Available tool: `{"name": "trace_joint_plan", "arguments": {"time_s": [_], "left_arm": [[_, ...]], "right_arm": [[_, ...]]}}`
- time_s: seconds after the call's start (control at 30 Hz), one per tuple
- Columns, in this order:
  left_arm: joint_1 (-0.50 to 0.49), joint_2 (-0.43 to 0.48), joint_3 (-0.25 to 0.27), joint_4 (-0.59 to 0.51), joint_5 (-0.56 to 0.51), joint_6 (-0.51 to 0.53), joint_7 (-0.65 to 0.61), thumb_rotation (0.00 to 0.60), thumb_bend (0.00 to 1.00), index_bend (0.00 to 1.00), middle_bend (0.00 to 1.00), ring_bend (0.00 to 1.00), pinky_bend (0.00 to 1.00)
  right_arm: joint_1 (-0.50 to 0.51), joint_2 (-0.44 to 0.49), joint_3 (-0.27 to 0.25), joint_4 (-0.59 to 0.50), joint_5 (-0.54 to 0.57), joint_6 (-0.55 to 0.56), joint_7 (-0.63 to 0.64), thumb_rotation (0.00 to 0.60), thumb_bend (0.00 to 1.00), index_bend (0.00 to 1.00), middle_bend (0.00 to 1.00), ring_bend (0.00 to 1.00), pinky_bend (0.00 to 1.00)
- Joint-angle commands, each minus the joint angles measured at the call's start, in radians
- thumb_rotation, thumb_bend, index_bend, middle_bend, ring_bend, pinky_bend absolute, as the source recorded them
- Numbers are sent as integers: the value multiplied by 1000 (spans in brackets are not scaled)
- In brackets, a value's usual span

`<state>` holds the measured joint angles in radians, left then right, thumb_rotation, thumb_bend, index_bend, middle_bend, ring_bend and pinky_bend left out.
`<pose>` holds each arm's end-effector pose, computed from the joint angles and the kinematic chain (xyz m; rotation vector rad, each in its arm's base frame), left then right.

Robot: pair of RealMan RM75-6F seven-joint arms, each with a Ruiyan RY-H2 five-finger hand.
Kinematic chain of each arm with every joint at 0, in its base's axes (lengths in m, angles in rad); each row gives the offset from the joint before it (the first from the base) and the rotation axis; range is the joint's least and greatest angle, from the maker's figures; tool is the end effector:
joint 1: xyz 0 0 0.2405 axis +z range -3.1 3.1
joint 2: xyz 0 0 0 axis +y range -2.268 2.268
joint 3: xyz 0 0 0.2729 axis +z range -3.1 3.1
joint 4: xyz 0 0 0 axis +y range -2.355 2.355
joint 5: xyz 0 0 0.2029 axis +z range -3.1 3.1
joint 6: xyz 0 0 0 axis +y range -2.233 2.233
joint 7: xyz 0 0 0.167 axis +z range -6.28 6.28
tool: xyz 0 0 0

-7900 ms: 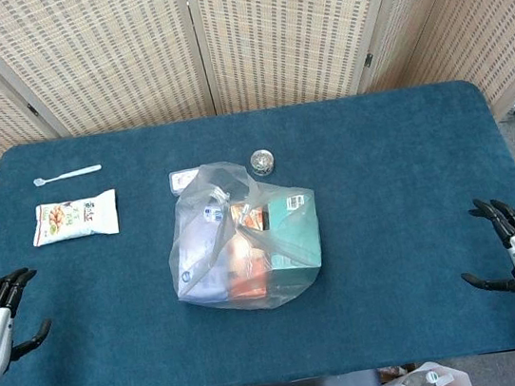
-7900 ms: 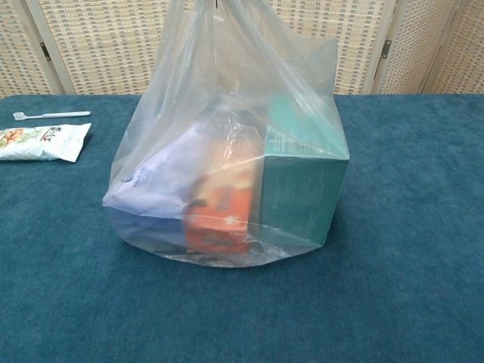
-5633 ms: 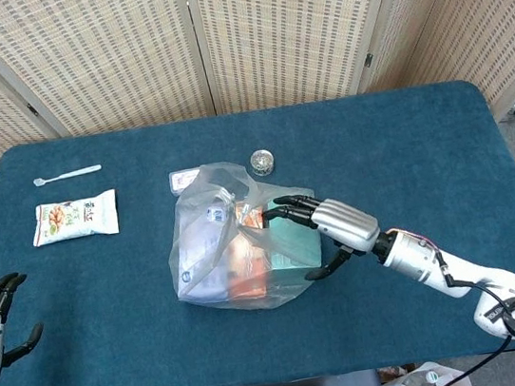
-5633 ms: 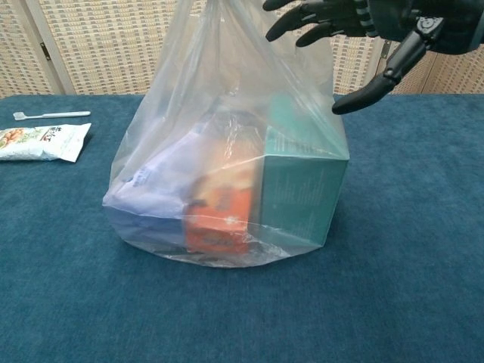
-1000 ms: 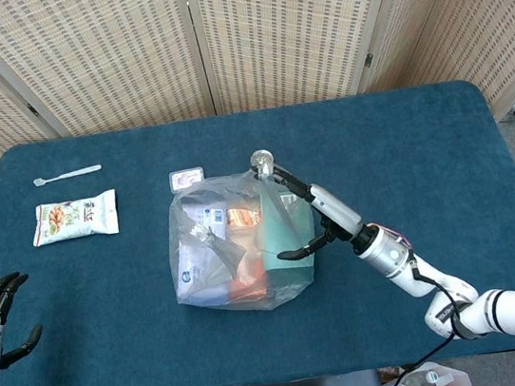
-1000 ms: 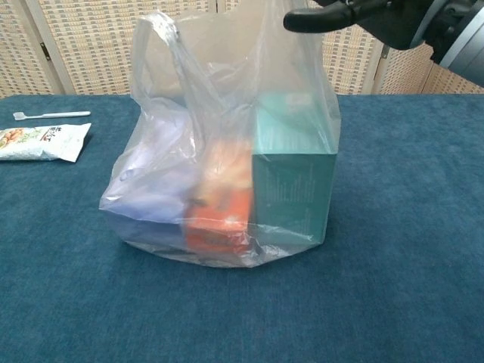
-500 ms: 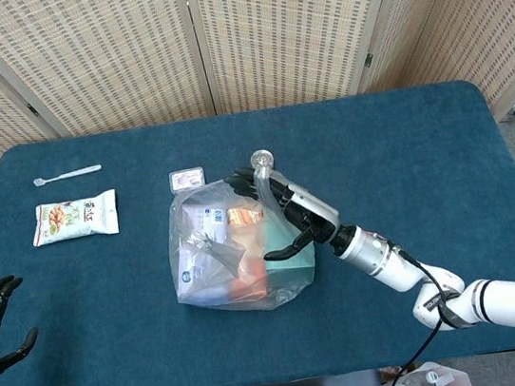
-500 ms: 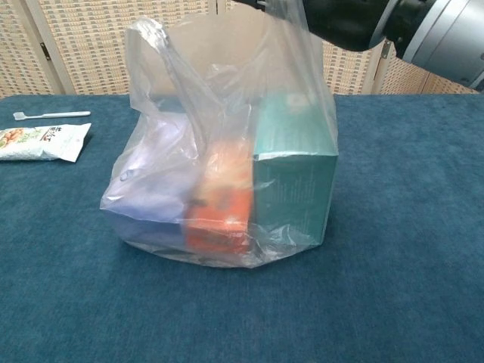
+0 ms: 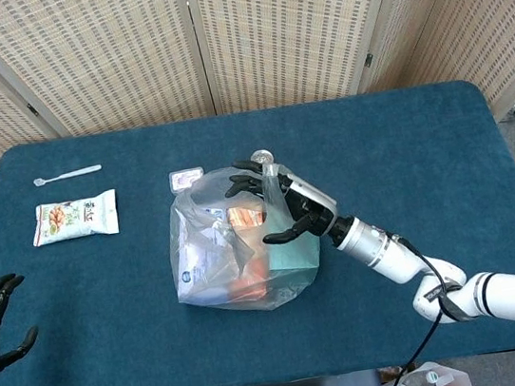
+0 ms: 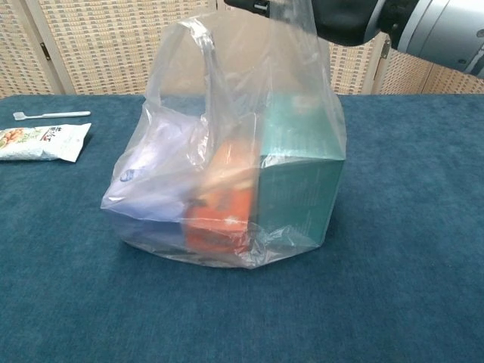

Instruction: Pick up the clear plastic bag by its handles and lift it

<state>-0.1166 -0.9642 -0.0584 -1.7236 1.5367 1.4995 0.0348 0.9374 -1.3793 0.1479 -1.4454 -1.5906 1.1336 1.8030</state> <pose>-0.2948 0.2144 0.2138 -1.4477 -0.7871 -0.9103 -0.0516 -0.3908 0.0563 -1.0035 1.9648 -1.5537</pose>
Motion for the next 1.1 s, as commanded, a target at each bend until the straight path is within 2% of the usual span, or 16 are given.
{"name": "trace_joint_plan", "arguments": {"time_s": [0.03,0.13,0.27,0.47,0.63,0.83,1.1], "left_arm": [[-15,20,-6,-1,3,-17,-17,600,245,167,148,157,67],[-38,30,-14,8,6,-43,-52,600,245,173,148,158,67],[-74,46,-24,25,20,-80,-107,600,245,179,148,163,69],[-149,74,-45,54,66,-139,-243,600,245,208,164,217,142],[-229,63,-72,102,106,-177,-352,600,245,226,198,257,182],[-335,34,-103,171,140,-232,-445,600,245,226,265,317,242],[-460,6,-106,233,223,-277,-525,600,244,225,374,400,336]], "right_arm": [[-27,10,6,-22,30,7,61,600,4,181,338,99,83],[-50,29,-2,-38,33,14,109,600,30,201,356,115,102],[-78,50,-15,-44,28,25,94,600,33,201,356,115,102],[-112,75,-37,-58,18,29,91,600,33,201,356,115,102],[-128,81,-55,-60,13,13,93,600,34,202,356,115,102],[-138,81,-54,-56,13,7,96,600,33,201,357,115,102],[-139,84,-35,-48,20,-3,113,600,33,201,356,115,102]]}}
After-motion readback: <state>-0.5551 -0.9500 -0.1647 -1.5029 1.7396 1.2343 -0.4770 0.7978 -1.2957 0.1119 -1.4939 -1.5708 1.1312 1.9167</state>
